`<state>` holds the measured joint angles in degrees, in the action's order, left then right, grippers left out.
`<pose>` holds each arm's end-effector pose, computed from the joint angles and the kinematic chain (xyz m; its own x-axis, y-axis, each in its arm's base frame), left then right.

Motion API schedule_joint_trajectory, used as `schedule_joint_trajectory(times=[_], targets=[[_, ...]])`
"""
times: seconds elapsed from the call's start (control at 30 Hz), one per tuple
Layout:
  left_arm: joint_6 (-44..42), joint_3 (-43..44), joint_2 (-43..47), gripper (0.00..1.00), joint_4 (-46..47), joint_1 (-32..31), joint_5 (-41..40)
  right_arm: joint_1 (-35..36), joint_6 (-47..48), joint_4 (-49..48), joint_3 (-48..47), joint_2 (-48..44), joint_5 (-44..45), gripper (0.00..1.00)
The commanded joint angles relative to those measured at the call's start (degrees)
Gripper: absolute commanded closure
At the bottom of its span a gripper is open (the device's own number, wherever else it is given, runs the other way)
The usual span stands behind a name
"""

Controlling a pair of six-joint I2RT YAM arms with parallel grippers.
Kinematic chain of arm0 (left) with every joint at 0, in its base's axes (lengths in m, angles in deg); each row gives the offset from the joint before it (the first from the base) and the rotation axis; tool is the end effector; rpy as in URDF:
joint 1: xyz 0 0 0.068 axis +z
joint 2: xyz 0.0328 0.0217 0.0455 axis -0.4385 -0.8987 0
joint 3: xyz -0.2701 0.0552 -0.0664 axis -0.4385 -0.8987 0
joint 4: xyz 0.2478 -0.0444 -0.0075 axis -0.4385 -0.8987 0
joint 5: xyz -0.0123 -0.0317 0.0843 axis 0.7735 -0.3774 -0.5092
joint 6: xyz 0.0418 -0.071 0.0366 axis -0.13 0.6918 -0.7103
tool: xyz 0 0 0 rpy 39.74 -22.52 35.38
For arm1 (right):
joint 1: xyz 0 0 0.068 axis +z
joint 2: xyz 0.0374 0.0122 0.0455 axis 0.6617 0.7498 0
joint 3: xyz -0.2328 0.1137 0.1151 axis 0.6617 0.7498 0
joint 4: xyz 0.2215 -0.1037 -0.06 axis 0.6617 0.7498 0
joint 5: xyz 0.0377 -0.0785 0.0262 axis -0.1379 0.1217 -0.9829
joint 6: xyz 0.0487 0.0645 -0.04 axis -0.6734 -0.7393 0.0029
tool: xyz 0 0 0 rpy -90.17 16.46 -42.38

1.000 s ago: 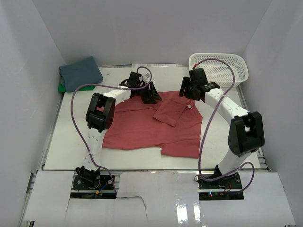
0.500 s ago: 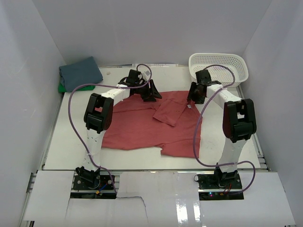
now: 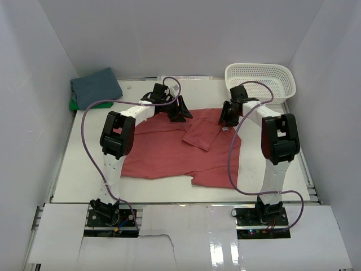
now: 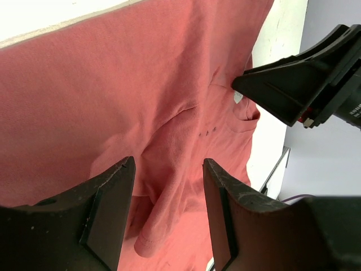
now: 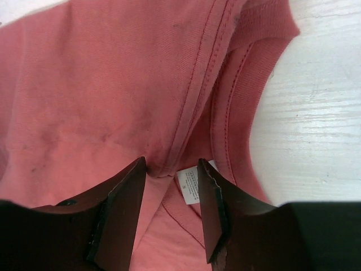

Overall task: Fold and stack the t-shirts
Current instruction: Fold the flattened tshirt in 1/3 of the way

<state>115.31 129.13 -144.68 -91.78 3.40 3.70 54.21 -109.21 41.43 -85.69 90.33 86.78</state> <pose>0.4634 -0.2469 0.1478 -0.9566 -0.1029 -0.2726 0.1504 0.6271 -0.7643 0.4387 0.1028 0.1547 -0.8408 0.2434 -0.4835 0.1256 0.9565 0.2632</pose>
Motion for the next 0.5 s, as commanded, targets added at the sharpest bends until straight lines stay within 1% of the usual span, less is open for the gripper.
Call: schedule_joint_trajectory(times=[0.0, 0.07, 0.1, 0.17, 0.2, 0.23, 0.37, 0.47], targets=[[-1.5, 1.7, 2.8, 0.38, -0.3, 0.4, -0.1, 0.0, -0.3, -1.9, -2.3, 0.6, -1.6, 0.53], [-1.5, 1.6, 2.7, 0.38, -0.4, 0.6, 0.0, 0.0, -0.4, -1.7, -3.1, 1.6, -1.7, 0.56], [-1.5, 1.6, 2.7, 0.38, -0.5, 0.6, 0.1, -0.1, -0.3, -1.7, -3.4, 1.7, -2.0, 0.61], [-1.6, 1.6, 2.6, 0.38, -0.5, 0.7, 0.1, -0.1, -0.4, -1.6, -3.8, 2.0, -1.8, 0.67], [-1.6, 1.6, 2.6, 0.38, -0.6, 0.8, 0.1, -0.1, -0.3, -1.5, -3.8, 1.9, -1.5, 0.77], [-1.6, 1.6, 2.5, 0.38, -0.6, 0.8, 0.1, 0.0, -0.3, -1.3, -3.8, 1.7, -1.1, 0.81], [-1.6, 1.8, 2.1, 0.38, -0.6, 0.8, 0.3, -0.1, 0.7, -0.1, -4.7, 1.2, 1.0, 0.83], [-1.6, 1.9, 1.9, 0.38, -0.7, 0.8, 0.4, -0.6, 1.7, 1.7, -5.9, 0.9, 2.0, 0.88]])
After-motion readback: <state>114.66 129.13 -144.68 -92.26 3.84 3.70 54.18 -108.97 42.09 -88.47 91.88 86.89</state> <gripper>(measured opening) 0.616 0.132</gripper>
